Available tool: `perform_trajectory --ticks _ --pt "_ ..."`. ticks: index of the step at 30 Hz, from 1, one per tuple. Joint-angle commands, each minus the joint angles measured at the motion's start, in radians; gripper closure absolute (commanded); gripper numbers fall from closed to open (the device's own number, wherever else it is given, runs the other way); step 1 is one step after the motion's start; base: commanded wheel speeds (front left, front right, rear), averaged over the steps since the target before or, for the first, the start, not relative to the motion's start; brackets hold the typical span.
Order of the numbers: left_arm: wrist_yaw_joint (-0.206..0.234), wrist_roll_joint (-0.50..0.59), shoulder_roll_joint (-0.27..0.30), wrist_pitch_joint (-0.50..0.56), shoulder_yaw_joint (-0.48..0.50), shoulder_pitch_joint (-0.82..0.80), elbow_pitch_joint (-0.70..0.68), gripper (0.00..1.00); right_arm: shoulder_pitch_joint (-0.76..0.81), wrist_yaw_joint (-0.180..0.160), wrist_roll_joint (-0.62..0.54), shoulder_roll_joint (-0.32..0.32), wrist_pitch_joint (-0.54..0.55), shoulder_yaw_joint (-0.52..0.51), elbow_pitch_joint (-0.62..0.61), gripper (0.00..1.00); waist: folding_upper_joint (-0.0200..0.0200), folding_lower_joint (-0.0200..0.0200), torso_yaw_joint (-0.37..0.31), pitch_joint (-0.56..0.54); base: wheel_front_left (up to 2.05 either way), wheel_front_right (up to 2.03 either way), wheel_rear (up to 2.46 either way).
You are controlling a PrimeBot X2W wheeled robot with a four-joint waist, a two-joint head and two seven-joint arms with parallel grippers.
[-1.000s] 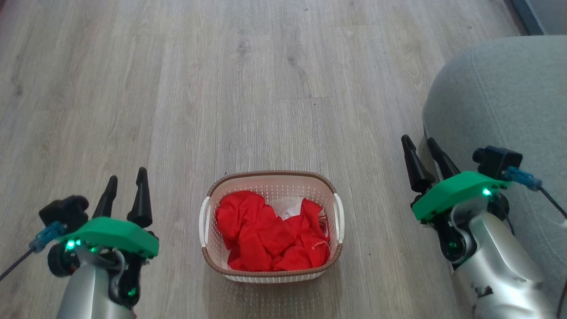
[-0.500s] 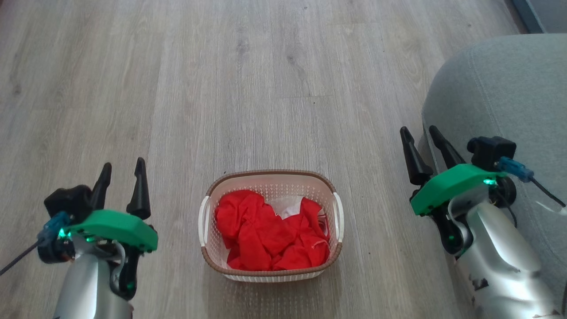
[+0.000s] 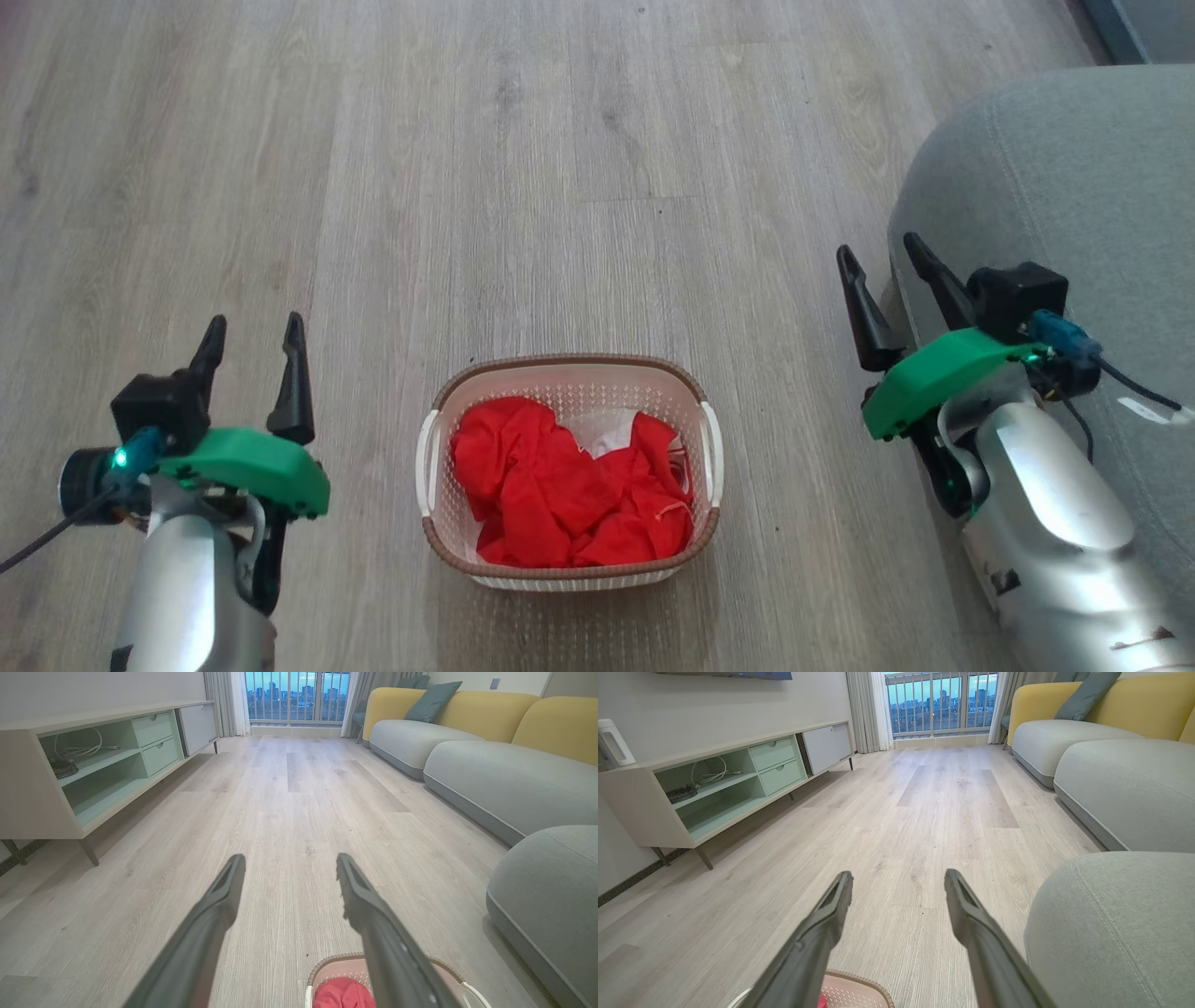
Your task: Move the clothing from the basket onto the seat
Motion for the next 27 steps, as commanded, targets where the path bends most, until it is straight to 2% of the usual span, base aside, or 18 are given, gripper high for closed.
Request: perform_trajectory --ticks 1,10,27 --pt "0.005 0.011 0.016 -0.013 0.039 -0.051 -0.03 0.0 -0.045 0.0 -0.013 -0.005 -0.012 0.015 -0.026 0.0 0.0 -0.0001 0.0 0.0 0.0 0.0 0.0" --pt "0.009 -0.006 0.012 -0.013 0.063 -0.055 -0.008 0.0 -0.037 0.0 -0.035 0.005 -0.012 -0.029 -0.023 0.0 0.0 -0.0001 0.001 -0.003 0.0 0.0 0.0" --pt "0.005 0.002 0.01 -0.013 0.059 -0.05 -0.01 0.0 -0.039 0.0 -0.049 0.015 -0.012 -0.047 -0.051 0.0 0.0 -0.0001 -0.002 0.01 0.0 0.0 0.0"
